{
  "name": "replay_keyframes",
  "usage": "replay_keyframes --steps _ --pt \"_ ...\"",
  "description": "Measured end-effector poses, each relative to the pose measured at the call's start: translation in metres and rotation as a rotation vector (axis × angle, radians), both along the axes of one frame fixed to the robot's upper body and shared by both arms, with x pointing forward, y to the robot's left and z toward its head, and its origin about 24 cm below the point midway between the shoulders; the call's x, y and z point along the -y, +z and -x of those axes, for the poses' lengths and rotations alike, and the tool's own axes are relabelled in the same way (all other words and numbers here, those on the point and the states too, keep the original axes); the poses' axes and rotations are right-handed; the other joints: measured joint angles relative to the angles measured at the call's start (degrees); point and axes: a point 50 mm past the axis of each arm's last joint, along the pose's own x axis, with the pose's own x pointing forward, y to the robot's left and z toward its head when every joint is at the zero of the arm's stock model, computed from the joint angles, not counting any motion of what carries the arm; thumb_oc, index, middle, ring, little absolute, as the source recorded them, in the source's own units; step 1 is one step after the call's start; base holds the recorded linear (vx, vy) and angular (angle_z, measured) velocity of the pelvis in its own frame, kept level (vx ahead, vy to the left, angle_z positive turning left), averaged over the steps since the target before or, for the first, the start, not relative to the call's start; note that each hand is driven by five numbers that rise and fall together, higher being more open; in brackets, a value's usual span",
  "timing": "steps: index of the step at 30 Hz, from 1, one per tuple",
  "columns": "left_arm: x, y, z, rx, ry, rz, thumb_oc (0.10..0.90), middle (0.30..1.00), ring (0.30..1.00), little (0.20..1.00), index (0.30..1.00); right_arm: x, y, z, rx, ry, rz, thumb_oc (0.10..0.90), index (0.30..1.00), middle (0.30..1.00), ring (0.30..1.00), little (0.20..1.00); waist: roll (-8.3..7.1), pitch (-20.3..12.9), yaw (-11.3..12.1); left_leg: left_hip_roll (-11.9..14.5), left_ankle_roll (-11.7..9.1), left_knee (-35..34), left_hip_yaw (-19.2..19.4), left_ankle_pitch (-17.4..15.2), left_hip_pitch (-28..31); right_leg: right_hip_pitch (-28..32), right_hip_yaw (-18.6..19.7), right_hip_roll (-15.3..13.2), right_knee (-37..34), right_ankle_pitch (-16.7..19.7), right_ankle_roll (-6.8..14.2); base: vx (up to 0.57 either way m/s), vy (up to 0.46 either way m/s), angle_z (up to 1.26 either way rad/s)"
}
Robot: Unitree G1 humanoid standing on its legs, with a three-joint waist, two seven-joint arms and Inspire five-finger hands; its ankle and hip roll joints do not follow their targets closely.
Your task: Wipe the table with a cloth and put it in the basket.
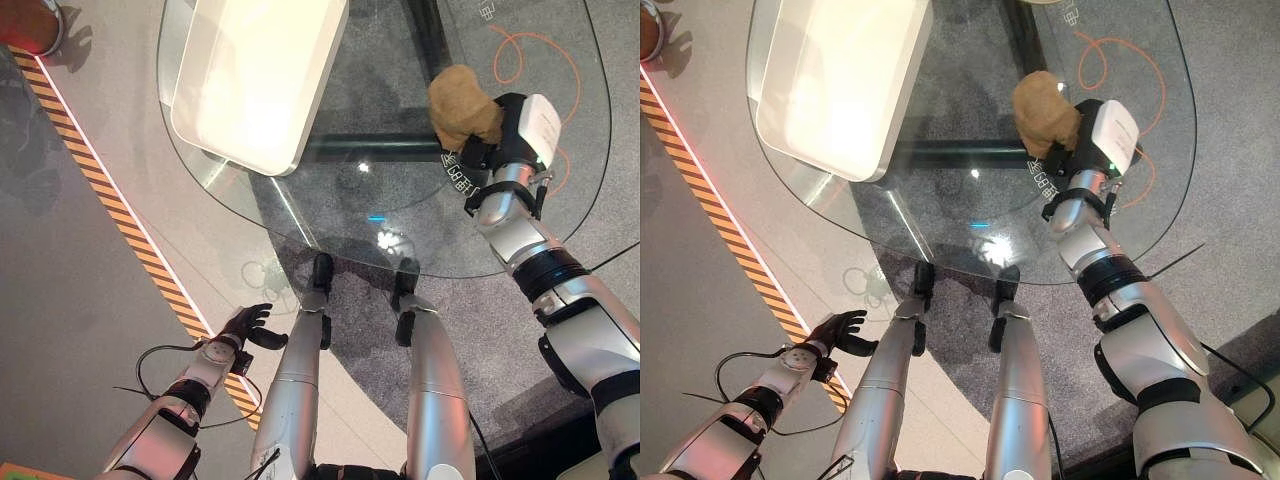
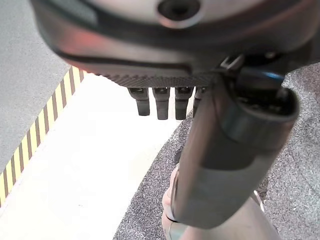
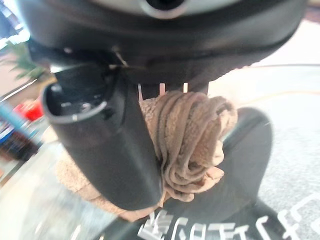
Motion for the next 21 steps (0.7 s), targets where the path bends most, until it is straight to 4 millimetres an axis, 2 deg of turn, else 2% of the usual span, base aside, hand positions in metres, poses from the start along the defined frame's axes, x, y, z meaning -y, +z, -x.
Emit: replay_keyframes --steps 5,16,21 --pt "0.001 0.000 0.000 0.002 0.000 0.001 0.800 0.900 0.900 0.900 0.900 -0.015 -0.001 0.000 -0.041 0.064 0.067 0.100 0.300 0.300 0.300 0.200 0.01 -0.01 -0.09 0.02 -0.04 -0.17 0.01 0.04 0.10 0.01 -0.01 0.00 0.00 0.00 -0.01 0.00 0.000 0.00" --pt "0.003 -0.001 0.000 0.007 -0.001 0.003 0.800 0.900 0.900 0.900 0.900 -0.036 -0.009 -0.001 -0.119 0.160 0.189 0.100 0.300 0.300 0.300 0.200 0.03 -0.04 -0.02 0.06 -0.28 -1.15 0.03 0.53 1.13 0.57 -0.07 -0.06 -0.06 -0.08 -0.19 0.00 0.000 0.00" --pt "0.005 -0.001 -0.001 0.013 0.004 -0.004 0.800 0.900 0.900 0.900 0.900 -0.053 -0.013 -0.001 -0.157 0.234 0.226 0.100 0.300 0.300 0.300 0.200 0.04 -0.05 -0.07 0.10 -0.46 -1.93 0.03 0.93 1.46 0.56 -0.08 -0.03 -0.15 -0.10 -0.29 0.00 0.000 0.00"
